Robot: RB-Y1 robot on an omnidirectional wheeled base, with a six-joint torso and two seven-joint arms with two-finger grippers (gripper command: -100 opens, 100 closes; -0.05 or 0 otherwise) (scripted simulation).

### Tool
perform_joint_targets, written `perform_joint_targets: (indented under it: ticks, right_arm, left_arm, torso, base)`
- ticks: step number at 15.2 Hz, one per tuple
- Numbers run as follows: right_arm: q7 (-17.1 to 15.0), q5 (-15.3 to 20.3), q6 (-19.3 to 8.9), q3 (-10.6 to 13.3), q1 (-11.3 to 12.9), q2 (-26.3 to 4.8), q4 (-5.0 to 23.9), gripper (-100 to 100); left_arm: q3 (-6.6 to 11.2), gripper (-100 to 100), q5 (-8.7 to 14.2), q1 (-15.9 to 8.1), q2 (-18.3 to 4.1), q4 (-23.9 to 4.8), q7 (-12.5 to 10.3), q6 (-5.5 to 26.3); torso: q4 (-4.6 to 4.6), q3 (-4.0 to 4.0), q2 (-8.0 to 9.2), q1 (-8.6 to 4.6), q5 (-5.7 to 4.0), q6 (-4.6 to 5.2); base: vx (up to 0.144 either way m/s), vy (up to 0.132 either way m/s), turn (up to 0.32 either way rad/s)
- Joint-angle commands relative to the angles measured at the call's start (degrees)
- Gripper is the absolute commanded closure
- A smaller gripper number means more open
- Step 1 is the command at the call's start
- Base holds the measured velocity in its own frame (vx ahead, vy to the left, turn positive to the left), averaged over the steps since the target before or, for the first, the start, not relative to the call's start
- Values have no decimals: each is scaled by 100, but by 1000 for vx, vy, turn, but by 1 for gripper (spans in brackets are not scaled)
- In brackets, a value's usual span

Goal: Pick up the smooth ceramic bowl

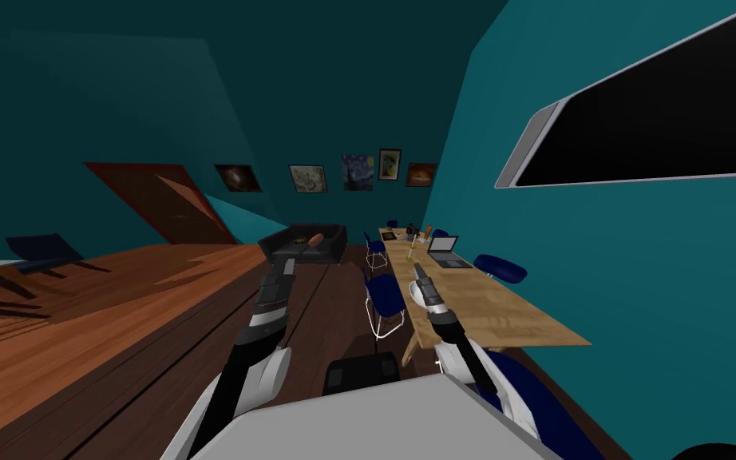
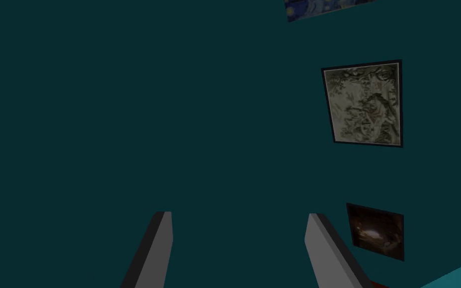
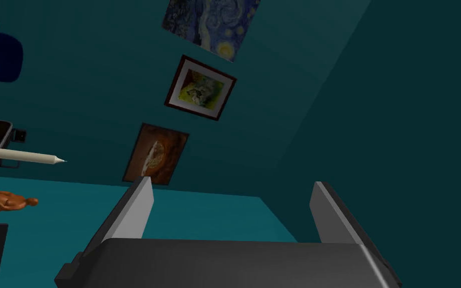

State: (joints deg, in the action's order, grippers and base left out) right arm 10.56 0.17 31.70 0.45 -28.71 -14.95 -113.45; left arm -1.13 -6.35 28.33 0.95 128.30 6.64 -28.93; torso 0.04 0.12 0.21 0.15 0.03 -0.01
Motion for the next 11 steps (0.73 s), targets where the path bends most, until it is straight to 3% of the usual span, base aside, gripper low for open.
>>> perform_joint_targets:
  ticks: [1,4,6,11]
  right_arm:
    - [13,54,-2,46,-3,-219,238,-100]
    - [69,217,-60,193,-13,-616,631,-100]
    - [69,217,-60,193,-13,-697,761,-100]
    - [162,489,-157,437,-19,-1340,1507,-100]
  left_arm:
    - [0,0,0,0,0,0,0,0]
    - [0,0,0,0,0,0,0,0]
    - [0,0,0,0,0,0,0,0]
    - [0,0,0,0,0,0,0,0]
  torso:
    - [0,0,0,0,0,0]
    - [1,1,2,0,0,0]
    - [1,1,1,1,0,-1]
    - [-1,-2,-4,1,1,1]
  base:
    - [-47,49,71]
    - [-53,46,95]
    - [-37,40,67]
    - [-37,50,115]
